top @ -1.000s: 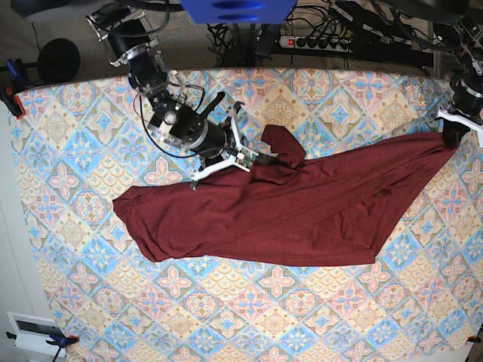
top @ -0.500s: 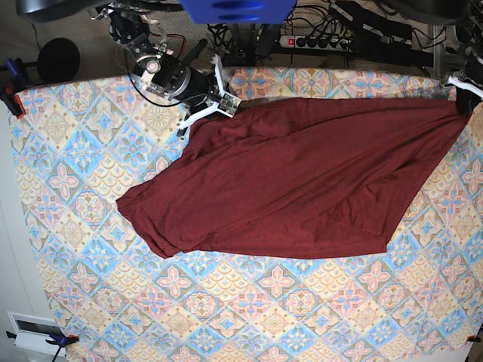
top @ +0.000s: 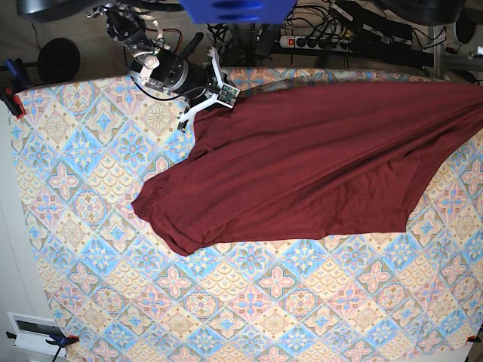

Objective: Layout the t-shirt on the table in an organized manner, then fold the t-shirt properly
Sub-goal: 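Lift and pull the shirt with both grippers, spreading it wide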

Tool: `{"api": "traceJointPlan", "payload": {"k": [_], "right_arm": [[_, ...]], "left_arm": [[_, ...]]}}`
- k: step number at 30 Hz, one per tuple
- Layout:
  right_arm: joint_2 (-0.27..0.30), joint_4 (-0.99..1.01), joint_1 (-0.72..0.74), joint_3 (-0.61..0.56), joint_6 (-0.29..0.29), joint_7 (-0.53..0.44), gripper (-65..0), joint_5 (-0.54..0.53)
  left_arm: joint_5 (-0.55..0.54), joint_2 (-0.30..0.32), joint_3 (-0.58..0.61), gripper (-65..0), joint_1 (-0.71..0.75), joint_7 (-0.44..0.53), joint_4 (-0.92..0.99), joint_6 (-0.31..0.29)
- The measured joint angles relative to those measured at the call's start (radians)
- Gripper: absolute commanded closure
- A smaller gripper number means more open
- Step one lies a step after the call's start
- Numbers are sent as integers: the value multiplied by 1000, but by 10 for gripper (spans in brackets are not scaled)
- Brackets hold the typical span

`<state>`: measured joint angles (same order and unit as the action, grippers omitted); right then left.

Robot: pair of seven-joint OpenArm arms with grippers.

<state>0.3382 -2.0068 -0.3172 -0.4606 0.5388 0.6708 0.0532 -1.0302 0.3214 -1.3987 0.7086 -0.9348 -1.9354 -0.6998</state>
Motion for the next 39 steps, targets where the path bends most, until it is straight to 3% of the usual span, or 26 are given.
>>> {"api": "traceJointPlan", "payload": {"k": [5,7,11,14,19,26,29,32,36,39], "right_arm": [[2,-2,55,6,-1,-28,0,-2],[-3,-3,76,21,0,-26,0,-4],[-3,-2,127,39,8,-23,0,-5],[-8,-1,193,52,11,-25,0,-9],[-3,39,353,74,8,-23,0,-13],[-6,237,610,69,11,-37,0,-237],[-3,384,708,71,8,-23,0,-279],[-6,517,786,66,8,-23,0,-283],[-89,672,909,71,-1,-19,0,-272],[-135,775,978,71,7,-74,0,-291]], "left_arm": [[-36,0,-76,0,-81,-6,0,0],[-4,0,-74,0,-145,-9,0,0],[74,14,-74,0,-274,-120,2,42],[143,14,-73,0,-392,-153,2,43],[289,11,114,0,-526,-152,4,48],[460,5,321,0,-750,-138,42,44],[561,-1,377,0,-873,-143,149,80],[601,3,433,0,-958,-43,262,105],[668,0,523,0,-1021,48,337,119],[708,3,559,0,-1075,88,380,122]]}}
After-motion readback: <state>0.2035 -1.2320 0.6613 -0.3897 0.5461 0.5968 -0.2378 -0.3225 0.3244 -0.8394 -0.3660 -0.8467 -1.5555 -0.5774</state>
